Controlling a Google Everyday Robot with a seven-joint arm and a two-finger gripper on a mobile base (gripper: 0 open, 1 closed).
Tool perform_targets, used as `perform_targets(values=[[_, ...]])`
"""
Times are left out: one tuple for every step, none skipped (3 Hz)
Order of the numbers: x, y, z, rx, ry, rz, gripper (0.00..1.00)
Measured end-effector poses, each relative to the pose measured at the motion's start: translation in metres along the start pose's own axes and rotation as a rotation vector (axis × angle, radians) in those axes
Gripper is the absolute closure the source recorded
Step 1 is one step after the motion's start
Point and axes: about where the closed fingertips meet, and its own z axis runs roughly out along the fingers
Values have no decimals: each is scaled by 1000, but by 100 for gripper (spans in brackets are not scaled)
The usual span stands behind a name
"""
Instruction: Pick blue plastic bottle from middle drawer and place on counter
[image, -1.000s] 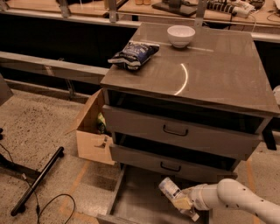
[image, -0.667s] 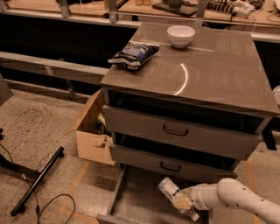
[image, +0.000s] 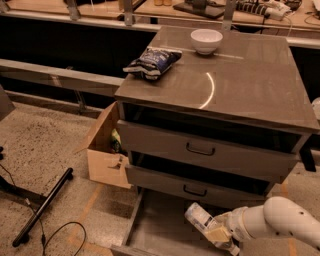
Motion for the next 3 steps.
perform_targets(values=[[-23,17,-38,-5,-31,-31,100],[-54,20,-73,13,-105,-60,100],[-77,13,-120,29,-170,-84,100]])
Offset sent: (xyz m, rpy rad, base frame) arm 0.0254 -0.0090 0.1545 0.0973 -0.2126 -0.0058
